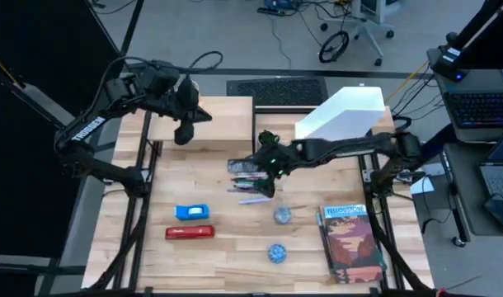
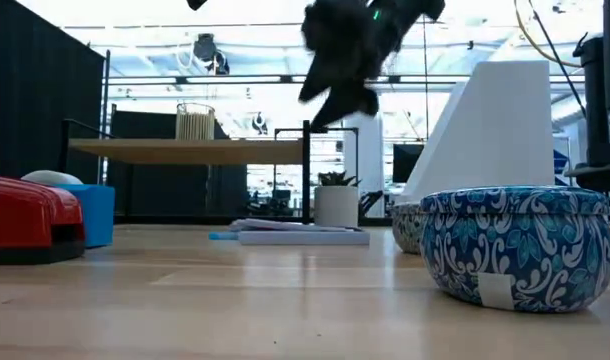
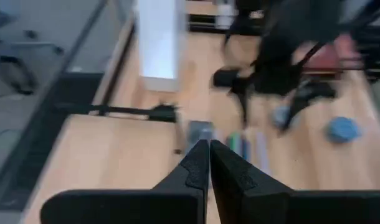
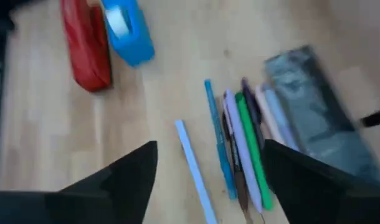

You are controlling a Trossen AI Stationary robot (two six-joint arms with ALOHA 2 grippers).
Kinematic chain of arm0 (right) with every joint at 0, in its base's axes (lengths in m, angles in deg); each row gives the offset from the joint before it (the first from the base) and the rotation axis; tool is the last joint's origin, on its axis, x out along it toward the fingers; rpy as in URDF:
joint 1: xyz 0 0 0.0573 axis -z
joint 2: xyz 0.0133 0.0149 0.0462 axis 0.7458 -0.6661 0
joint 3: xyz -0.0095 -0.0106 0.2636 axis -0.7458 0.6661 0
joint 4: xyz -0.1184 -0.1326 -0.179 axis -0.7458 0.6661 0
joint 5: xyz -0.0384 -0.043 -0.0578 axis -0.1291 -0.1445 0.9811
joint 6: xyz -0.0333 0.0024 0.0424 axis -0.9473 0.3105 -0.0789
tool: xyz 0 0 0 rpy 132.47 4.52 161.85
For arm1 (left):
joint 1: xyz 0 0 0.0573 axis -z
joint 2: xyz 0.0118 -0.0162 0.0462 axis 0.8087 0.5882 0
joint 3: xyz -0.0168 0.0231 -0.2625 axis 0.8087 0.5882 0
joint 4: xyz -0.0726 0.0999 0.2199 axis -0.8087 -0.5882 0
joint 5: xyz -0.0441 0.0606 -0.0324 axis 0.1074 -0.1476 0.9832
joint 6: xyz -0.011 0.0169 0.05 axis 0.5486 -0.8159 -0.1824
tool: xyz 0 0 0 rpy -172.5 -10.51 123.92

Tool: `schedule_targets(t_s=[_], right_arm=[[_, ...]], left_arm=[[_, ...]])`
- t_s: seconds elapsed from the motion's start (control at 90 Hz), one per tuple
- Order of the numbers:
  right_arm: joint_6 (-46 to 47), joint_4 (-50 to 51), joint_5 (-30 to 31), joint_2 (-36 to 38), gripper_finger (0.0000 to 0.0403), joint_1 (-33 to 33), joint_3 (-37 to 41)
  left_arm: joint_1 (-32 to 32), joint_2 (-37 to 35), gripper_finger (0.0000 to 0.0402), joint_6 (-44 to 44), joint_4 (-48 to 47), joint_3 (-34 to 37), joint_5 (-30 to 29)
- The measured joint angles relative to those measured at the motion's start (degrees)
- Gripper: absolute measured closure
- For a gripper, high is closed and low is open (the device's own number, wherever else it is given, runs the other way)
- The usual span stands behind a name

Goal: Stock shelves
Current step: Remove the gold pen holder from the shelf

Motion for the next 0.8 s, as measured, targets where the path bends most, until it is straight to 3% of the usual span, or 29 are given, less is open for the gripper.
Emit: schedule_targets(t_s=[0.156, 0.522, 0.8], right_arm=[[2.2, 0.65, 0.15, 6.66, 0.0122, 3.71, -0.04], [-6.55, 0.74, 0.11, 14.3, 0.0122, 15.76, -0.07], [-14.3, 3.37, 0.07, 14.16, 0.0122, 21.38, -0.07]], left_arm=[[-1.97, 0.0, 0.0357, -1.2, 0.32, 0.0, -5.25], [-16.94, 2.58, 0.0162, 4.55, 1.57, 0.0, -14.7], [-25.73, 8.8, 0.0137, 8.01, -1.28, 0.0, -14.94]])
